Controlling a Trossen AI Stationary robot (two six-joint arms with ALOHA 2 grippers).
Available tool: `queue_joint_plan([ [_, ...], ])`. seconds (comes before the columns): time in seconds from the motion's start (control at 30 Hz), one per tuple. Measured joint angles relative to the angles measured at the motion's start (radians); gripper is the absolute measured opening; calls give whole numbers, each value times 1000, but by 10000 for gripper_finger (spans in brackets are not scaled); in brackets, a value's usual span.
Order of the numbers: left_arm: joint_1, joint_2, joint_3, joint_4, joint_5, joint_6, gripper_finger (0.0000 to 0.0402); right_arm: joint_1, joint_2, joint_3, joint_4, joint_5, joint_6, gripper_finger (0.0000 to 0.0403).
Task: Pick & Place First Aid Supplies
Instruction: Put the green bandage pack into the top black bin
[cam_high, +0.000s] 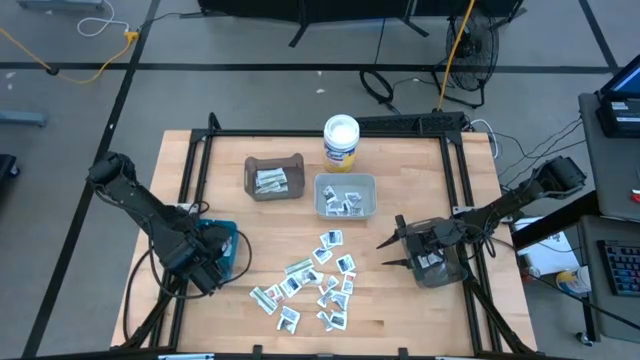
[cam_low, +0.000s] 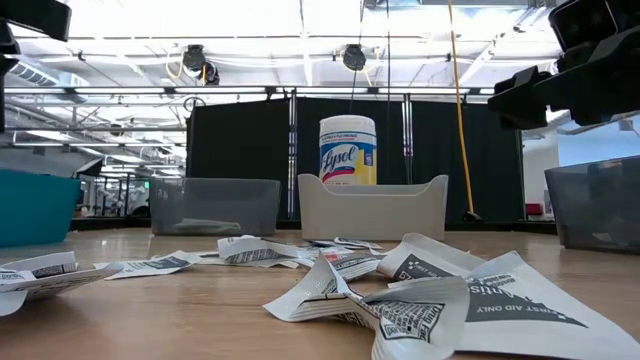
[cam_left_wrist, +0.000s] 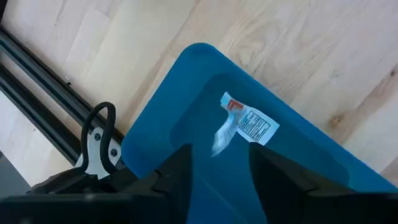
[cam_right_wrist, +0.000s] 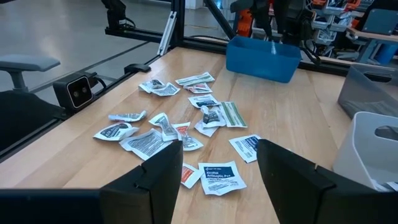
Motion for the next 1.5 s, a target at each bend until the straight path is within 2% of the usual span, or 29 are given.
queue_joint_plan([
  [0.2,0,0,0,0,-6,-6,224,0,0,0,0,0,5,201],
  [0.33,2,0,0,50,-36,-3,244,0,0,0,4,0,5,201],
  [0.63,2,0,0,331,-178,157,225,0,0,0,4,0,5,201],
  [0.8,24,15,0,641,-231,348,213,0,0,0,4,0,4,201],
  [0.93,65,80,0,936,-158,595,213,0,0,0,4,0,4,201],
  [1.03,95,156,0,1074,-62,721,212,0,0,0,5,0,4,201],
  [1.27,150,297,-1,1113,166,770,197,0,0,0,4,0,12,201],
  [1.37,152,314,-1,1118,216,756,188,0,0,0,4,0,12,201],
  [1.5,126,316,-1,1131,233,768,175,0,0,0,4,0,4,201],
])
